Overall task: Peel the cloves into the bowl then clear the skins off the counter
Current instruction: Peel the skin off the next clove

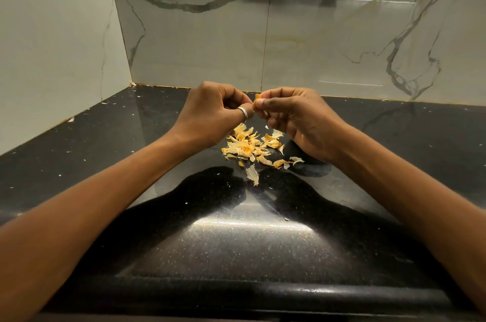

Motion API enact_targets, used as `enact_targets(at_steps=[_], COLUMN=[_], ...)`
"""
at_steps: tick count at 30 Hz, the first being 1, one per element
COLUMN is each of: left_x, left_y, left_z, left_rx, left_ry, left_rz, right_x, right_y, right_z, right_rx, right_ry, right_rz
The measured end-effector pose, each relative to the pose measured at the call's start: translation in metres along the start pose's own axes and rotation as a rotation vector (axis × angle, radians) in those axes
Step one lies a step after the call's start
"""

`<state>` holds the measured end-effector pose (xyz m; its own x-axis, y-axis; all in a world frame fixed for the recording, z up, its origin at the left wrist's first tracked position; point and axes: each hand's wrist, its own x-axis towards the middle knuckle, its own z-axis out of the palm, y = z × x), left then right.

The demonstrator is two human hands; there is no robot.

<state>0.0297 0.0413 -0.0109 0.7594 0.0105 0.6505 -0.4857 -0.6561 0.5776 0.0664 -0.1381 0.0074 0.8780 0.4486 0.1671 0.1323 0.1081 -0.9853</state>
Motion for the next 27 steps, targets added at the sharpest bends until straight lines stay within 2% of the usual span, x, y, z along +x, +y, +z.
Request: enact_targets(at_steps=[2, 5, 12, 15, 19, 24, 27], left_x=[-0.001, -0.001, -0.002, -0.001, -0.001, 0.002, 0.002], left_y=[-0.001, -0.002, 0.000, 0.001, 0.005, 0.010, 0.010], left_z=[0.001, 0.000, 0.000, 0.000, -0.002, -0.005, -0.008], left_rx=[0.137, 0.238, 0.306, 0.149, -0.236, -0.554, -0.703], left_ry=[0.020, 0.049, 0.033, -0.013, -0.133, -0.160, -0.180], left_rz=[0.122, 0.199, 0.168, -0.014, -0.349, -0.560, -0.629], right_x=[0.001, 0.002, 0.003, 0.002, 0.002, 0.002, 0.002], right_y=[0.003, 0.006, 0.009, 0.010, 0.010, 0.007, 0.006], right_z=[0.001, 0.000, -0.001, 0.000, -0.001, -0.003, -0.004], right_rx=[-0.072, -0.227, -0.385, -0.428, -0.399, -0.290, -0.198], right_ry=[-0.006, -0.006, -0.017, -0.037, -0.067, -0.111, -0.142], right_rz=[-0.026, -0.094, -0.185, -0.200, -0.194, -0.174, -0.160])
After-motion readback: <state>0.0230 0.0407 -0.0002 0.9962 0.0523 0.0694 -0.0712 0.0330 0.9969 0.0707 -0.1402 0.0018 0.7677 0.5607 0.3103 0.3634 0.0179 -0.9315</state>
